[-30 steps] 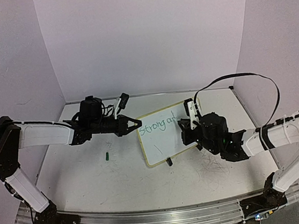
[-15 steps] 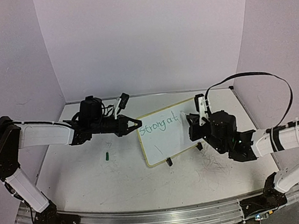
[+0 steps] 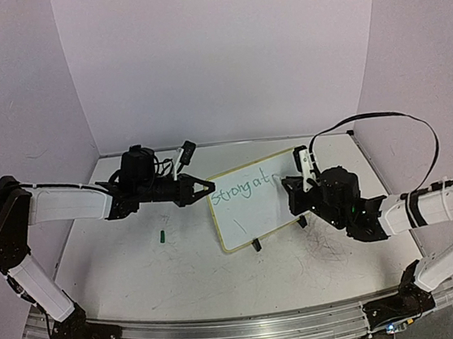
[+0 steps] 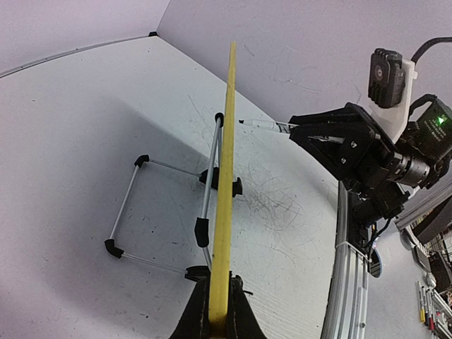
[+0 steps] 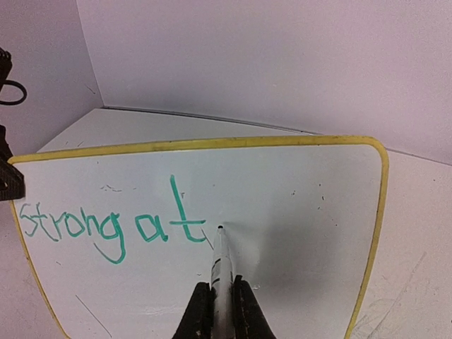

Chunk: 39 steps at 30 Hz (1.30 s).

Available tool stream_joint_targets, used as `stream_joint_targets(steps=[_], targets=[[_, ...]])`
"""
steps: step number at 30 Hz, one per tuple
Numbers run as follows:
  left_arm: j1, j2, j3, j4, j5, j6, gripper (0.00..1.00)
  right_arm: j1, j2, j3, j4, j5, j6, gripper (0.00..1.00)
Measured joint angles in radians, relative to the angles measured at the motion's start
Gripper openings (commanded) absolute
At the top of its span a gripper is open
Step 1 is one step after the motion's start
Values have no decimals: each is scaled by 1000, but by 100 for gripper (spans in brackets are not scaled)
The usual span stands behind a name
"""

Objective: Write a sentence on the whiteboard

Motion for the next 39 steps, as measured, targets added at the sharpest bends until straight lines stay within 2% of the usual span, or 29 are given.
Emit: stream_joint_targets(steps=[39], targets=[[0,-2,0,-1,-1,-1,0,3,57,28,45,104,15,0]])
